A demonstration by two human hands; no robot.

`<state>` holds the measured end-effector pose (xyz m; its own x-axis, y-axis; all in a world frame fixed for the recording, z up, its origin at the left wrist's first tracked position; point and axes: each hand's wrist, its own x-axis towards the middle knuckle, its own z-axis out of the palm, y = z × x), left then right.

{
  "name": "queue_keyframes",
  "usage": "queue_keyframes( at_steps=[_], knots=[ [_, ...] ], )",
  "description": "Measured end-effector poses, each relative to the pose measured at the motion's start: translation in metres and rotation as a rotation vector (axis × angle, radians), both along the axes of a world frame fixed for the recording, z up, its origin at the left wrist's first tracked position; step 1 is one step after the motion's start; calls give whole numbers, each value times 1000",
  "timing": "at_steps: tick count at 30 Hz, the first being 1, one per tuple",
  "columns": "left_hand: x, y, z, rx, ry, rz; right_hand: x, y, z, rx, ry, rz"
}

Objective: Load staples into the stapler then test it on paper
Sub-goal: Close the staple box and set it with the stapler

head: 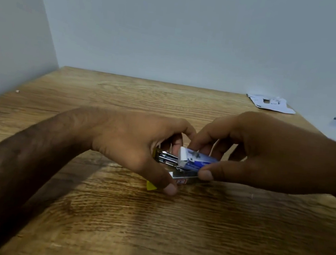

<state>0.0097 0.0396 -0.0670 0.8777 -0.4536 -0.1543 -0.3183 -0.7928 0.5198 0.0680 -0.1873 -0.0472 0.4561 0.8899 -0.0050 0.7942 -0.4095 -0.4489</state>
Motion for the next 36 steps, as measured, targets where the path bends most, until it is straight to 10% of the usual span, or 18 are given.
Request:
queue_keyframes(
  at_steps=[26,31,36],
  knots=[
    [-19,26,-6,-7,-5,46,-6,-37,-7,94,39,-91],
    [-21,8,1,56,-348,152,-7,-51,-8,20,-74,-140],
    [-20,-58,9,-157,-309,95,-8,-58,-5,-41,-116,-205]
  ],
)
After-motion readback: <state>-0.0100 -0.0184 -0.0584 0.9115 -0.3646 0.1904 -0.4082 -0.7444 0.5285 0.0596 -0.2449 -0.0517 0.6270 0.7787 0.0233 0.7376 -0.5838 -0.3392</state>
